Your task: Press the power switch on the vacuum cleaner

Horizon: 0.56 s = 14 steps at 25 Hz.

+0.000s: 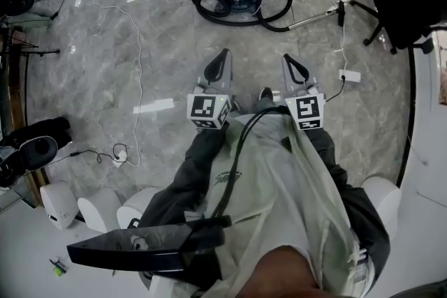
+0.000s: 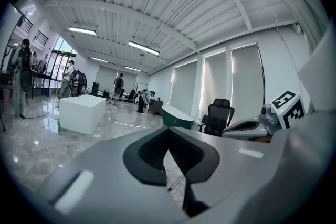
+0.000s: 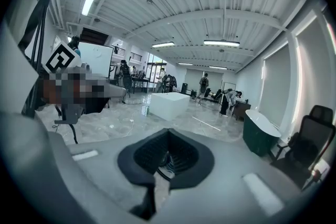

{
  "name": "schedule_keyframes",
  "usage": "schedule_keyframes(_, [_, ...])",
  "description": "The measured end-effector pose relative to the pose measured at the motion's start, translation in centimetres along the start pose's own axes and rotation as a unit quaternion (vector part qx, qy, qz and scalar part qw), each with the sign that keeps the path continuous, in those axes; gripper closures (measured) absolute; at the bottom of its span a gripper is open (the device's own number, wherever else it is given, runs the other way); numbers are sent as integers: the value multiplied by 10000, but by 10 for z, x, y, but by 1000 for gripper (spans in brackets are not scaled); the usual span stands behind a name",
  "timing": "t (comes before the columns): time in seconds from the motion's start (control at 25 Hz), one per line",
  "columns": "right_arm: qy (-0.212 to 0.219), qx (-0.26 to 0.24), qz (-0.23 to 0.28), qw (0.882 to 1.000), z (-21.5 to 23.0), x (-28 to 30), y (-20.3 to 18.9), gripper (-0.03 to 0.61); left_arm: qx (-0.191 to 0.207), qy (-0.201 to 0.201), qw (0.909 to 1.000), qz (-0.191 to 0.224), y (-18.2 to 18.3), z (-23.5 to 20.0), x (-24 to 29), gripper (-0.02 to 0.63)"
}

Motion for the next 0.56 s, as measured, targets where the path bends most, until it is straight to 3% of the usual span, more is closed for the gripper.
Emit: schedule_keyframes(0.56, [135,-18,60,9999,20,9,-1,581,87,17,9999,-62,8,11,21,611])
Point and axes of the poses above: the fingertips, and each gripper's own axes: x forward along the fingers, z to its right, y out of its top, the point moved 4 cm from there along -x, backward along the fingers, and after that the axes turned 15 degrees about -z, right-handed, at the moved point
